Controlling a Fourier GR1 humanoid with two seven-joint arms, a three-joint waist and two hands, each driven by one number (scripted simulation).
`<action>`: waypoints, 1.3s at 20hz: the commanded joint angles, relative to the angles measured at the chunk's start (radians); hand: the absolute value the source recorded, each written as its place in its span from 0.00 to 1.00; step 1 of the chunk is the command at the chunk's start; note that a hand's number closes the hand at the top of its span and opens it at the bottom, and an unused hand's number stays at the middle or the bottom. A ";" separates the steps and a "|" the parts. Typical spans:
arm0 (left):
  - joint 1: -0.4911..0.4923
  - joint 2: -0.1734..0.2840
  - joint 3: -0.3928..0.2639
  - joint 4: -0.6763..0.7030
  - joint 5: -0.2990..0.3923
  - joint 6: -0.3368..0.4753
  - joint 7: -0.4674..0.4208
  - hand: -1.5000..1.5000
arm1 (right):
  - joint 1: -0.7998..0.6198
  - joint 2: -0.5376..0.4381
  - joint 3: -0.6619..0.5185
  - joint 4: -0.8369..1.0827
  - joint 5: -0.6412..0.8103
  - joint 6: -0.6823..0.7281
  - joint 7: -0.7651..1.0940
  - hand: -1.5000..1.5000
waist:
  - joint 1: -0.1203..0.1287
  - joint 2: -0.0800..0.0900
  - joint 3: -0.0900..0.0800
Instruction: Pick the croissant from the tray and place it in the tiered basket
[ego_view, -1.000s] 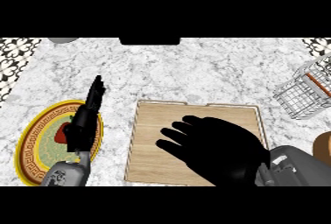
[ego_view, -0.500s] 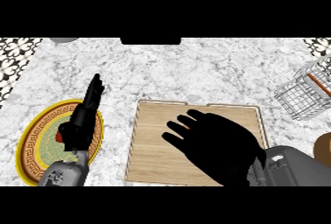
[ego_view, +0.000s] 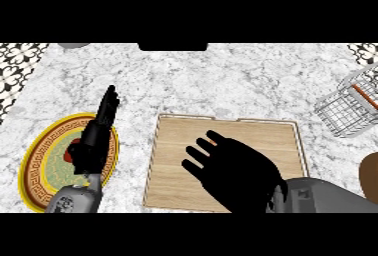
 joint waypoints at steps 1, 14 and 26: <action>0.011 -0.047 -0.028 0.023 -0.040 0.032 -0.028 0.50 | -0.001 0.035 0.002 0.056 0.125 -0.044 -0.068 0.00 | -0.001 0.000 0.000; -0.046 -0.005 0.038 -0.019 -0.038 -0.024 0.065 0.50 | 0.099 0.001 -0.096 0.148 0.290 -0.045 -0.264 0.00 | -0.007 -0.001 0.000; -0.018 -0.020 0.084 0.044 -0.008 -0.064 -0.011 0.50 | 0.163 0.091 -0.078 0.264 0.471 -0.130 -0.424 0.00 | -0.006 -0.001 -0.001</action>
